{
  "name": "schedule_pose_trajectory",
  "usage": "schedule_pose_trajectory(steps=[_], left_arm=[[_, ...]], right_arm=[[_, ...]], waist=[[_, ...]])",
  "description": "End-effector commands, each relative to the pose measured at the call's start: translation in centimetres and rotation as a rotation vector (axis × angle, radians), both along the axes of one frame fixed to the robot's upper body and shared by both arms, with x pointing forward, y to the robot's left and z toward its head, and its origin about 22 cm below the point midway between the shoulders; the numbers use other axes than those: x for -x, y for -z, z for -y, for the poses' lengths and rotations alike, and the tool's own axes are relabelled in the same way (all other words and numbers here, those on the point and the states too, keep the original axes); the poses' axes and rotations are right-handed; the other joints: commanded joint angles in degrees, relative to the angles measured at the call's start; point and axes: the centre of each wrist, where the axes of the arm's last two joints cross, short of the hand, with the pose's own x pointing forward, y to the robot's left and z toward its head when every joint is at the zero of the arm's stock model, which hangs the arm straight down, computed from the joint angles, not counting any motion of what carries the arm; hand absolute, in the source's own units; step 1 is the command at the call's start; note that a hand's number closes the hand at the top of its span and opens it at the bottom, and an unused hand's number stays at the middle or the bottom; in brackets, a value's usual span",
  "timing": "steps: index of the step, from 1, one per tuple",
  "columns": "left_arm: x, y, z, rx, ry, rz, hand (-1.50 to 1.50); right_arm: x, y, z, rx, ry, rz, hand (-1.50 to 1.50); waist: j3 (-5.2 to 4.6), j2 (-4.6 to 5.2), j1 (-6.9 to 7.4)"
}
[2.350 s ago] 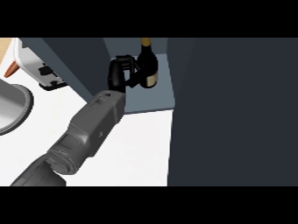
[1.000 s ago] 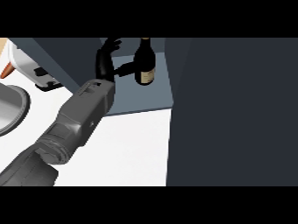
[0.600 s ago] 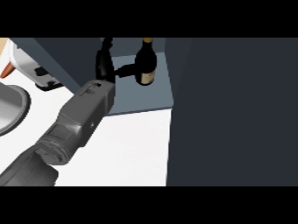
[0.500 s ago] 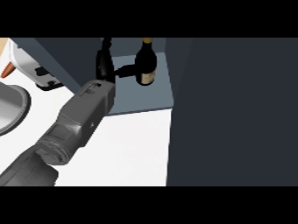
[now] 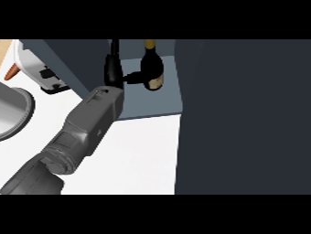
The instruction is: Pick up the wine, place it into the cabinet and close the cabinet
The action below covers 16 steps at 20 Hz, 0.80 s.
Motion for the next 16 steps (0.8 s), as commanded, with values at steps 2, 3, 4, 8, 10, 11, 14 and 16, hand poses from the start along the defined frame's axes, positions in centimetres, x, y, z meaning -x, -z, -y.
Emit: schedule_pose_trajectory(steps=[2,3,4,8,10,11,14,16], left_arm=[[0.0,-0.5,1.8,0.038,0.038,0.022,-1.5],[-0.2,-0.9,1.8,0.039,0.03,0.051,-1.5],[0.3,-0.1,1.9,0.043,0.078,0.049,-1.5],[1.1,0.9,2.4,0.094,0.078,0.08,-1.5],[1.1,0.5,2.9,0.128,0.1,0.089,-1.5],[1.3,0.9,2.8,0.137,0.095,0.127,-1.5],[2.0,1.3,3.3,0.184,0.136,0.155,-1.5],[2.4,1.0,4.0,0.196,0.173,0.171,-1.5]], right_arm=[[0.1,0.1,-0.6,0.01,-0.014,0.003,-1.5],[0.4,0.4,-0.2,0.013,-0.014,-0.013,-1.5],[0.0,0.0,-0.2,0.002,0.0,0.0,-1.5],[0.2,-0.2,-0.8,0.019,-0.032,0.001,-1.5],[-1.1,0.2,0.2,-0.008,0.007,0.0,-1.5],[-0.4,0.0,-0.8,-0.002,-0.013,0.002,-1.5],[-0.1,0.2,-1.3,0.007,-0.017,-0.015,-1.5],[-1.3,-0.3,-1.1,-0.002,0.022,-0.023,-1.5]], waist=[[0.01,-0.2,0.66],[0.04,-0.22,0.27],[0.03,-0.54,1.38],[0.02,-0.67,0.29],[0.07,-0.92,1.25],[0.03,-0.81,0.76],[0.06,-1.24,1.24],[0.07,-1.59,2.66]])
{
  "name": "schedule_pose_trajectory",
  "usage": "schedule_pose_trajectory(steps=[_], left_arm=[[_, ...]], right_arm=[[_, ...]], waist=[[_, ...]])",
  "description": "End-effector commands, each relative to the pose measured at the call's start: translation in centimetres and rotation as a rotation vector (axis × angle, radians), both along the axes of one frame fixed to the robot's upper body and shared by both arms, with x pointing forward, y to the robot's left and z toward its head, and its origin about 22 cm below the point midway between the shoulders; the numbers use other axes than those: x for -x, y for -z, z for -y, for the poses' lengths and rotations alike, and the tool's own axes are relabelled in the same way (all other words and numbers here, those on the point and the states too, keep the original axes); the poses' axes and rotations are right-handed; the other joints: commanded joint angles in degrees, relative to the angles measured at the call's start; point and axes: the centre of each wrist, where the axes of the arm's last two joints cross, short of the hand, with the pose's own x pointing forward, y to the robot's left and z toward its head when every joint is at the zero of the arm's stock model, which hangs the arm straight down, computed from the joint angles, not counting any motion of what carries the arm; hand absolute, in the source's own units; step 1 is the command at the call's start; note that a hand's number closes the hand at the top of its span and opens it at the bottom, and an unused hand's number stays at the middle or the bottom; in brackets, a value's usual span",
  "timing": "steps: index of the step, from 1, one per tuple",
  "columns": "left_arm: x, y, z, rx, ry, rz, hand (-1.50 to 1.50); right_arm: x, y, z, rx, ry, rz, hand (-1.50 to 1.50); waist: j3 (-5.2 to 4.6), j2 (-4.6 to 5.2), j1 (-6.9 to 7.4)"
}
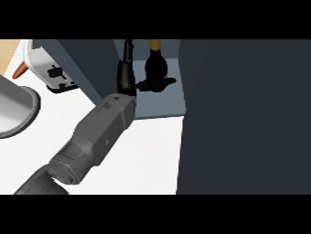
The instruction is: Pick up the wine, place it into the cabinet and close the cabinet
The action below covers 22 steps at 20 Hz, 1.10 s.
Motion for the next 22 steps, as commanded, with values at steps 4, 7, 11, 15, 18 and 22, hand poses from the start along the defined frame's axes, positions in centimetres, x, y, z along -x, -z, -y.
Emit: schedule_pose_trajectory(steps=[4,7,11,15,18,22], left_arm=[[2.7,0.4,2.6,0.068,0.054,0.022,-1.5],[5.6,1.0,4.4,0.076,0.057,0.011,-1.5],[8.0,2.1,4.7,0.115,0.092,0.02,-1.5],[11.4,1.6,6.1,0.183,0.117,0.005,-1.5],[13.4,1.9,5.8,0.204,0.179,0.019,-1.5],[15.3,1.0,3.3,0.219,0.197,0.035,-1.5]], right_arm=[[0.6,-0.5,-0.1,-0.016,0.015,-0.01,-1.5],[1.5,-0.2,0.7,0.004,0.032,-0.018,-1.5],[1.2,-0.4,0.5,0.009,0.061,-0.009,-1.5],[3.4,0.1,1.6,0.0,0.08,-0.025,-1.5],[2.3,-0.6,0.8,0.022,0.11,-0.005,-1.5],[2.7,0.2,0.7,0.012,0.126,-0.017,-1.5]], waist=[[0.05,-0.76,1.3],[0.07,-1.1,2.05],[0.07,-1.34,4.19],[0.1,-1.49,3.83],[0.08,-1.45,4.75],[0.09,-1.41,4.73]])
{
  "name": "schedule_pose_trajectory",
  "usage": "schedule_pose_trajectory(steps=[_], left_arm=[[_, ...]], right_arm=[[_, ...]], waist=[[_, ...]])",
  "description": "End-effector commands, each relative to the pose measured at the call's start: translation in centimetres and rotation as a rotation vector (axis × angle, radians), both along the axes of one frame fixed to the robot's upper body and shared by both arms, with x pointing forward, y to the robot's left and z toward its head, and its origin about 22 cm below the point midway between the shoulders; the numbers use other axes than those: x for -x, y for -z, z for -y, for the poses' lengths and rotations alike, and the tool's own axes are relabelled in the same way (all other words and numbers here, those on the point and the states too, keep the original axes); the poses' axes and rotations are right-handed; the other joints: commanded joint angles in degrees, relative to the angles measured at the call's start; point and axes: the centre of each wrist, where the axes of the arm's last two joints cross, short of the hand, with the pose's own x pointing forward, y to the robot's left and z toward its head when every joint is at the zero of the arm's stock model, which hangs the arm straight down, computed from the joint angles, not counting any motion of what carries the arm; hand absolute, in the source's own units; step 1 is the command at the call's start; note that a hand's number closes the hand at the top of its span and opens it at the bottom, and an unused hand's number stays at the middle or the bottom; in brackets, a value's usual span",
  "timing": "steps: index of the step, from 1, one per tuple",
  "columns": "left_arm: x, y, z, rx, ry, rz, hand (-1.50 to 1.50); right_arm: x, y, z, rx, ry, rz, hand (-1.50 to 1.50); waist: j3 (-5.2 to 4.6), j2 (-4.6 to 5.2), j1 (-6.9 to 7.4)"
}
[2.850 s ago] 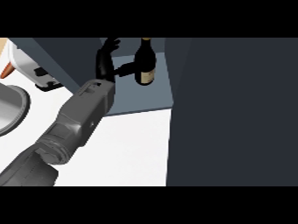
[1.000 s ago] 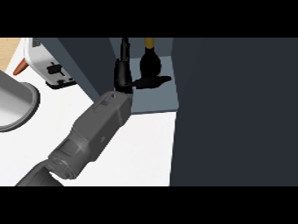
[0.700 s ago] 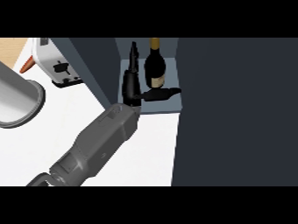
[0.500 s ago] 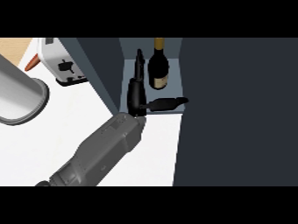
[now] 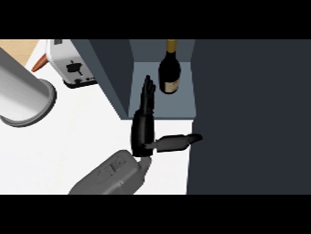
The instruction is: Pick up the wine, place it into the cabinet and close the cabinet
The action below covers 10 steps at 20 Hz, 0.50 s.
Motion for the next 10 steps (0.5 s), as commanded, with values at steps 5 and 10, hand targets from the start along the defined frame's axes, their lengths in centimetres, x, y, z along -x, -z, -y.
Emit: schedule_pose_trajectory(steps=[5,10], left_arm=[[6.4,-0.8,-1.4,0.045,0.051,0.014,-1.5],[10.5,-0.4,-6.3,0.006,0.009,-0.021,1.5]], right_arm=[[1.8,-0.8,0.7,0.02,0.028,0.019,-1.5],[2.7,-0.9,2.3,0.069,0.028,-0.002,-1.5]], waist=[[0.01,0.07,-0.1],[0.02,-0.02,-0.13]])
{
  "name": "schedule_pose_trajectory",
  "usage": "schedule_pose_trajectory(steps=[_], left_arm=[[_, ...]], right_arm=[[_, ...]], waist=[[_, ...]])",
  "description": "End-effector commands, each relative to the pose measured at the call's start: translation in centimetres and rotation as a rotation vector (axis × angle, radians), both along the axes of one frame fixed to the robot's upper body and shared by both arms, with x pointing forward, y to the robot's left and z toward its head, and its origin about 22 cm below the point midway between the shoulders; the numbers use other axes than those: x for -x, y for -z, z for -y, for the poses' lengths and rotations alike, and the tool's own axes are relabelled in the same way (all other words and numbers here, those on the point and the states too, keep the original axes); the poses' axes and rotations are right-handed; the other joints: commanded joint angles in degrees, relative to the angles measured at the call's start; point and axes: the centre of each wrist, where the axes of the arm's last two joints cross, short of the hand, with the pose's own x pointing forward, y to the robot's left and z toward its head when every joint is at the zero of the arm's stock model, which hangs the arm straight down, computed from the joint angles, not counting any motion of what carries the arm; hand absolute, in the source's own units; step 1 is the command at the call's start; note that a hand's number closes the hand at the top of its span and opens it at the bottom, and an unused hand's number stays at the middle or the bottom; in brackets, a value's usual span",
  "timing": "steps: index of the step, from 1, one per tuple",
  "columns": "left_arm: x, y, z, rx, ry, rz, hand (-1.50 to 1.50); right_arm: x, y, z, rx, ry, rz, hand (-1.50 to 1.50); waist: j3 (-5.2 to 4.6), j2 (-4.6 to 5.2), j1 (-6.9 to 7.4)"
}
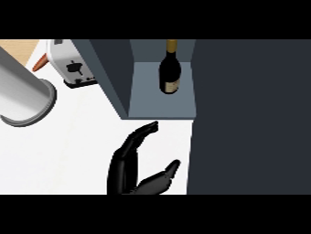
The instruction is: Pick up the wine, place it into the cabinet and close the cabinet
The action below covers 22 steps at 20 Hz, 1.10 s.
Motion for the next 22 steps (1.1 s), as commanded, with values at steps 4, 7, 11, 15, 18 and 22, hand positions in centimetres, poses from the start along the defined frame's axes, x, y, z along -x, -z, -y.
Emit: schedule_pose_trajectory(steps=[4,7,11,15,18,22], left_arm=[[4.8,-0.3,-4.4,-0.019,-0.009,-0.031,1.5],[7.2,-2.0,-5.5,-0.045,0.062,-0.046,1.5],[6.8,-1.5,-9.5,-0.113,0.023,-0.032,1.5],[6.1,-2.3,-12.4,-0.132,0.002,-0.005,1.5],[6.6,-2.4,-14.5,-0.115,-0.004,0.001,1.5],[6.2,-4.2,-17.4,-0.117,-0.039,0.03,1.5]], right_arm=[[1.5,-0.2,1.4,0.095,-0.07,-0.031,-1.5],[1.0,0.1,1.2,0.253,-0.165,-0.047,1.5],[1.9,0.7,0.5,0.252,-0.314,-0.033,1.5],[2.1,2.1,0.0,0.213,-0.489,-0.132,1.5],[2.9,0.7,-1.6,0.232,-0.564,-0.141,1.5],[3.7,1.7,-5.1,0.187,-0.636,-0.118,1.5]], waist=[[0.01,0.07,-0.19],[0.07,-0.11,0.39],[0.02,0.0,-0.08],[-0.03,0.06,0.05],[-0.13,0.07,0.3],[-0.09,-0.04,0.4]])
